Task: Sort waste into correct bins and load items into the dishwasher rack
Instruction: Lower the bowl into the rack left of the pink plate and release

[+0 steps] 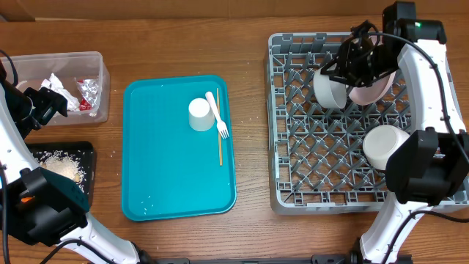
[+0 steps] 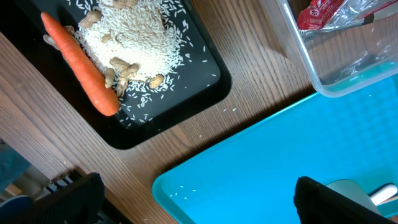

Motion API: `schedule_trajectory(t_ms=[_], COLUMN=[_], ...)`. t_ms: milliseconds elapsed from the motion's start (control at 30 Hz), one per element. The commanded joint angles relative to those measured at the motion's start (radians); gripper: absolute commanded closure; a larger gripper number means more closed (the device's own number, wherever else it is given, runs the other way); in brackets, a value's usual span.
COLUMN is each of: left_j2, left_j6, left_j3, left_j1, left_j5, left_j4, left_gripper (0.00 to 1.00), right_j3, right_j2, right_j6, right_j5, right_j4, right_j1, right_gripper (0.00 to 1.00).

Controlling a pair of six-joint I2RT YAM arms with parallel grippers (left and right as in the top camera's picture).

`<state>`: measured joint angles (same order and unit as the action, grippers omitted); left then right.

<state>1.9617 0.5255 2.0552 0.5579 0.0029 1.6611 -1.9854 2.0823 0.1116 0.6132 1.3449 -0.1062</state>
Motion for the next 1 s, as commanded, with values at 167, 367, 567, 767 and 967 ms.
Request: schedule_trajectory(t_ms=[167,367,567,767,967], left_j2=[-0.025,-0.025,-0.025,-0.025,-0.025], left_j6=[0.021,0.021,0.021,0.021,0.021], left_j3=[0.018,0.018,0.018,0.018,0.018], left_j1=[-0.002,-0.002,-0.002,-0.002,-0.002], left_j5=[-0.013,-0.013,-0.013,-0.013,-0.013], left_j4=[0.002,0.002,0.002,0.002,0.002], left_gripper=[0.00,0.00,0.00,0.00,0.00], right_j3=[0.000,0.004,0.021,0.021,0.018], right_j2=[-0.033,-0.058,-0.058,-0.058,-0.076], right_j6=[0.011,-0.045,-0.060,-0.059,0.027], right_j5=[0.020,0.179,0.226,0.179,-0.089], right_j4=[0.013,0.059,0.063,0.056,0.057], right_j1=[-0.009,0.003,0.048,0.069,0.079], right_gripper=[0.89,0.87,0.93,0.92,0.89])
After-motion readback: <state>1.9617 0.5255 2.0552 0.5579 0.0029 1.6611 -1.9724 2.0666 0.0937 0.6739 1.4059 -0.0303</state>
